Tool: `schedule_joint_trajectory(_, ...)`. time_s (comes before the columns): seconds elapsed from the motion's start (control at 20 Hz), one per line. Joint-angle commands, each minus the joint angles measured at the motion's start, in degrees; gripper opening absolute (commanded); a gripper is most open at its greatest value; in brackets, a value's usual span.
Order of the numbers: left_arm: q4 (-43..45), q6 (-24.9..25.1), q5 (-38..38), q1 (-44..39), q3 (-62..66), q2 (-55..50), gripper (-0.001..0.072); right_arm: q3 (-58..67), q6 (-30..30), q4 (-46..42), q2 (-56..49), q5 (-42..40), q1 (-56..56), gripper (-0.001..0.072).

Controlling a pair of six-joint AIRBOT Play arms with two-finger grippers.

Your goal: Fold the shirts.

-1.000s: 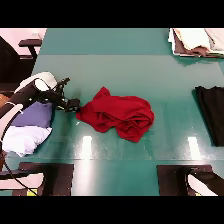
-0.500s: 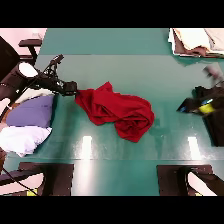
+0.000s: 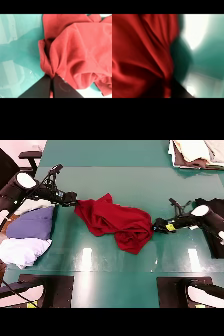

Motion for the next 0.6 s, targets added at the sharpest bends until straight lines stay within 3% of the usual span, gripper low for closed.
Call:
schedule_joint_trajectory(0.0, 0.17, 0.07, -0.09, 0.07, 0.55, 0.37, 0.0023, 6.32, -1.79, 1.36, -5.01, -1.18, 2.16, 0.0018)
schedule_joint_trajectory(0.3, 5.46, 0.42, -3.08, 0.07, 17.55, 12.24, 0.0023, 25.44, -1.73, -8.44, 8.48, 15.96, -6.82, 0.0017)
schedule_joint_trajectory(0.55, 5.07, 0.13, -6.62, 0.07, 39.32, 22.05, 0.0023, 42.77, -0.15, -8.96, 24.13, 25.09, -13.44, 0.0017)
